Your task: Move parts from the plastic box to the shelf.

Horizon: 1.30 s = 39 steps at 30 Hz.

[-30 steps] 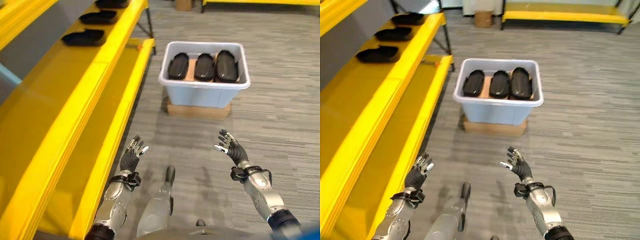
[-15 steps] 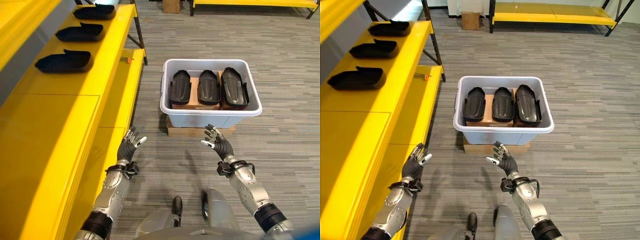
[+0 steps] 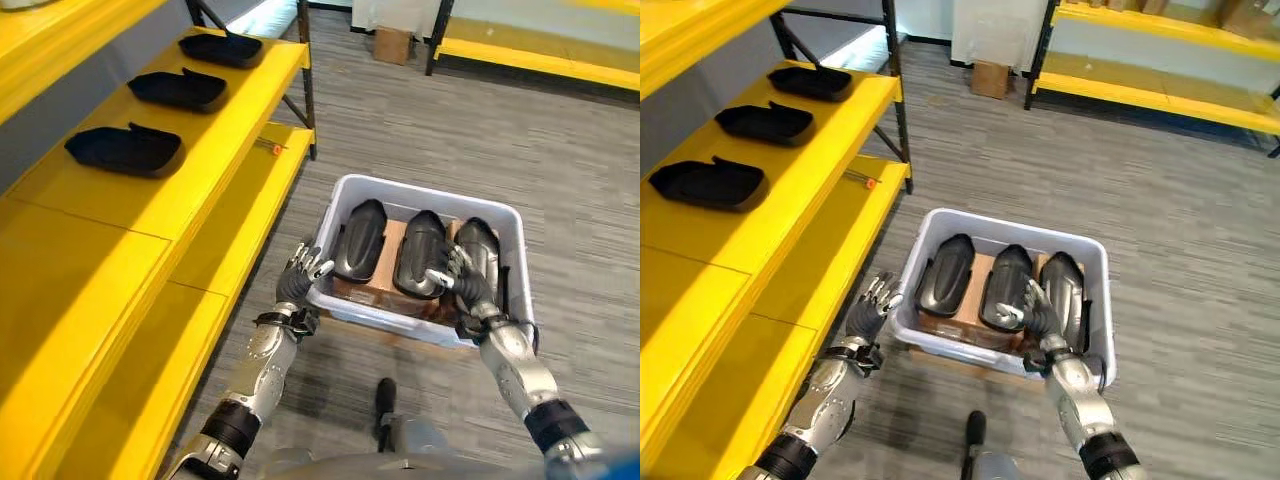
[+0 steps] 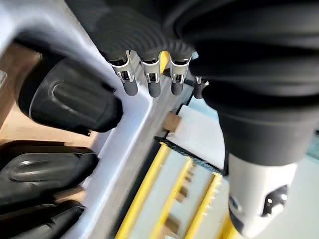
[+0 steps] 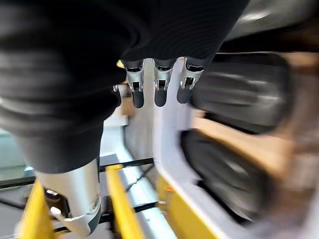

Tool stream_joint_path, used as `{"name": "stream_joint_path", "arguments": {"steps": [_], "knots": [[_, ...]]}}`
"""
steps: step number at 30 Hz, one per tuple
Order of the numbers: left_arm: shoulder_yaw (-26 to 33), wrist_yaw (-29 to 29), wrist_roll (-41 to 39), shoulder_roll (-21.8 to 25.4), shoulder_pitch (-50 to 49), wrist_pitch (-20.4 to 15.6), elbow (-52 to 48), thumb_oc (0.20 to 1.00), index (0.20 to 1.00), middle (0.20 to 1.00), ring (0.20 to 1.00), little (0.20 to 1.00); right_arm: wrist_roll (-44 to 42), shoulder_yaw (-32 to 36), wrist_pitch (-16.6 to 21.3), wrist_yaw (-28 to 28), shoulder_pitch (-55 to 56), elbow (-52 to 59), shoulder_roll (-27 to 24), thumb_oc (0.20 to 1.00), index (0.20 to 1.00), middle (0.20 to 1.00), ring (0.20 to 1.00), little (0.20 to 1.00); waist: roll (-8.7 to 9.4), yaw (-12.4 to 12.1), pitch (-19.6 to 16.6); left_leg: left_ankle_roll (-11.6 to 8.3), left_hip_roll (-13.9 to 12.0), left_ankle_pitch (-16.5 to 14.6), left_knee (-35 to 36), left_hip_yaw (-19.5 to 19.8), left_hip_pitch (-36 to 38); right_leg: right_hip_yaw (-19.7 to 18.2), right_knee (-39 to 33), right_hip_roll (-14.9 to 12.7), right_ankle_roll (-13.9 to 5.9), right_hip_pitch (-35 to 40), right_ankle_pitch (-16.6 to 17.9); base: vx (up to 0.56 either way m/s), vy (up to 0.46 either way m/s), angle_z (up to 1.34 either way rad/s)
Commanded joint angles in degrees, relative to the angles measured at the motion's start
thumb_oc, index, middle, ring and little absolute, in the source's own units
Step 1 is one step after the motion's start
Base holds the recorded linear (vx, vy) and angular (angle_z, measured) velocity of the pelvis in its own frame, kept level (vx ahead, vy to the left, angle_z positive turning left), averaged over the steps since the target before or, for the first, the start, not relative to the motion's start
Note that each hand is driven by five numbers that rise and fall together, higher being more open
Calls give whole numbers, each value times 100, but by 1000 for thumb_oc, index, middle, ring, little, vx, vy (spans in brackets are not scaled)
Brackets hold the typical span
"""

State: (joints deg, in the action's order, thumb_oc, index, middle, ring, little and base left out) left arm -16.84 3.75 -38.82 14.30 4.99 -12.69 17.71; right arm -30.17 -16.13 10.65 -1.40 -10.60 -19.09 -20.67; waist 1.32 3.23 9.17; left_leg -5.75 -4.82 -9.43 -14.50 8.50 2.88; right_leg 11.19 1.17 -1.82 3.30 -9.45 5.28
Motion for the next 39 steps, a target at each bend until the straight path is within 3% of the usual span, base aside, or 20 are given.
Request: {"name": "stream_joint_path", "arguments": {"steps": [1, 3, 4, 6, 7, 11, 15, 23, 29, 39], "knots": [[174, -54, 18, 142, 55, -251, -247, 1000, 1000, 1000, 1000, 1000, -105, 39, 212, -20, 216, 138, -124, 1000, 1000, 1000, 1000, 1000, -118, -7, 90, 158, 278, 1025, -817, 104, -149, -294, 308, -416, -606, 90, -156, 97, -137, -18], [200, -46, 4, 137, -13, -246, -316, 1000, 1000, 1000, 1000, 1000, -108, 46, 215, -6, 258, 205, -142, 1000, 1000, 1000, 1000, 1000, -14, -126, 225, 160, 598, 1098, -1697, 134, -627, -304, 262, -448, -530, 285, -214, 78, -129, -18], [209, -38, 6, 128, -19, -228, -330, 1000, 1000, 1000, 1000, 1000, -98, 72, 221, -39, 277, 253, -157, 1000, 1000, 1000, 1000, 1000, 40, -157, 280, 173, 562, 1078, -1767, -59, -905, -294, 225, -497, -521, 385, -244, 91, -99, -19], [205, -53, -35, 113, -17, -215, -321, 1000, 1000, 1000, 1000, 1000, -83, 84, 269, -117, 250, 238, -179, 1000, 1000, 1000, 1000, 1000, 136, -224, 358, 273, 287, 964, -1370, -338, -1325, -331, 181, -572, -556, 544, -294, 140, -25, 11], [201, -7, -25, 116, 33, -237, -244, 1000, 1000, 1000, 1000, 1000, -59, 96, 332, -225, 173, 190, -153, 1000, 1000, 1000, 1000, 1000, 188, -272, 409, 285, -68, 953, -581, -406, -1463, -420, 155, -576, -617, 629, -360, 175, 69, 23], [286, 92, 45, 141, 14, -283, -189, 1000, 1000, 1000, 1000, 1000, -33, 213, 433, -426, 233, 248, -141, 1000, 1000, 1000, 1000, 1000, -42, -340, 419, -62, -930, 1846, 1054, -701, -1345, -571, 180, -594, -804, 832, -610, 166, 196, -38], [321, 88, 60, 177, 9, -293, -200, 1000, 1000, 1000, 1000, 1000, -16, 248, 422, -396, 235, 270, -66, 1000, 1000, 1000, 1000, 1000, -160, -338, 267, -35, -708, 1565, 1243, -838, -1035, -687, 140, -721, -908, 947, -566, 144, 204, -60], [385, 164, 141, 315, 99, -340, -198, 1000, 1000, 1000, 1000, 1000, -33, 101, 368, -390, 69, 226, 174, 1000, 1000, 1000, 1000, 1000, -83, -356, 175, 155, -382, 1139, 1134, -1211, -895, -817, -16, -1157, -1179, 953, -356, 63, 147, -3], [441, 173, 142, 299, 35, -338, -279, 1000, 1000, 1000, 1000, 1000, 147, 143, 355, -419, 140, 410, 179, 1000, 1000, 1000, 1000, 1000, -43, -317, 89, 215, -286, 1042, 1221, -1314, -829, -812, -112, -1281, -1292, 910, -218, 31, 54, -15], [528, 308, 163, 402, 443, -556, -686, 1000, 1000, 1000, 1000, 1000, 747, 864, 613, -1127, -133, 278, -131, 1000, 1000, 1000, 1000, 1000, -75, -191, 296, 142, -341, 1103, 1323, -1354, -998, -765, -229, -1282, -1328, 630, -99, -16, -13, -9]]}}
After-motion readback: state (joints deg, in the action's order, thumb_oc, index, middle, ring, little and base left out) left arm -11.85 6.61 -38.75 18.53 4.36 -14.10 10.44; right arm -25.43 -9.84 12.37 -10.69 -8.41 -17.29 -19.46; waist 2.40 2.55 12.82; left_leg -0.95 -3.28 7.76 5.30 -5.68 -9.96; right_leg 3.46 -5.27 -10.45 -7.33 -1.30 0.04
